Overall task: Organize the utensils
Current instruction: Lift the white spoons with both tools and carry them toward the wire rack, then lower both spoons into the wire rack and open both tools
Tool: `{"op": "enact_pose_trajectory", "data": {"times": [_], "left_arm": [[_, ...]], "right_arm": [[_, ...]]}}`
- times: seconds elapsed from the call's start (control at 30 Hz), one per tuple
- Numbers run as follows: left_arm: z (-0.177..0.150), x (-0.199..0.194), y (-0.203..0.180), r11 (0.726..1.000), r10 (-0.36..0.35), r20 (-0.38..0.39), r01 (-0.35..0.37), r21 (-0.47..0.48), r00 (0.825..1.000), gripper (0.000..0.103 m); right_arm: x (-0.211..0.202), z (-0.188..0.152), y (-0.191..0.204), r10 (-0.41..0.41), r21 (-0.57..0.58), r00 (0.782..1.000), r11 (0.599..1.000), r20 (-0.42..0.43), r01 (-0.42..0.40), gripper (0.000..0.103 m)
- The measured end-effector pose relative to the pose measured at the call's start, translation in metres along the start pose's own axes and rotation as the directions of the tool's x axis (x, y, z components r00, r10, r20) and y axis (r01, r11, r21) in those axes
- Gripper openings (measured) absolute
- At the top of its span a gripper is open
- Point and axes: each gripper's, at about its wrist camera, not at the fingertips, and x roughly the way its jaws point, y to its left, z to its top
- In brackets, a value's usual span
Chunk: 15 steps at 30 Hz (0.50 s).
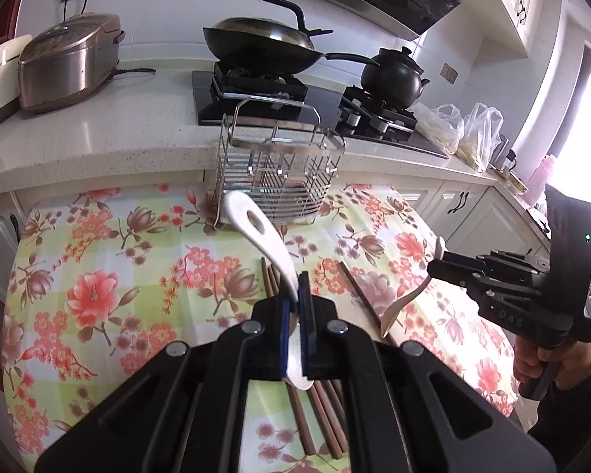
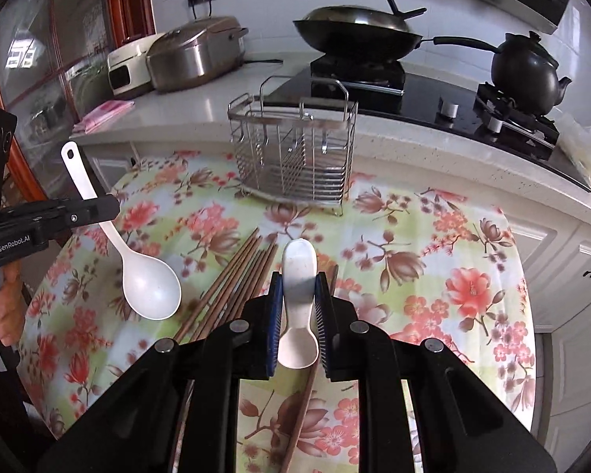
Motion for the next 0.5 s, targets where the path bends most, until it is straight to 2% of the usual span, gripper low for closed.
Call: {"op": "enact_pose_trajectory", "data": {"times": [0.17,0.3,0.5], "left_arm": [[0.031,-0.006,-0.005,1.000,0.001,0.027,-0.001,0.018,1.000,0.004],[0.073,-0.017,-0.007,0.999,0.016,0.089,-0.018,0.026,0.996,0.004],[0.149,-0.024,-0.010,0.997,0.062,0.196,-0.070,0.032,0.979,0.004]], "right_arm": [[-0.012,0.038,-0.009,-0.006,0.020,0.998,1.000,0.056,0.005,0.017],[-0.029,0.089,-0.016,-0.034,0.027,0.990,0.999,0.136,0.031,0.017],[-0.037,0.165,-0.018,-0.044,0.034,0.969,0.999,0.244,0.037,0.017]]}}
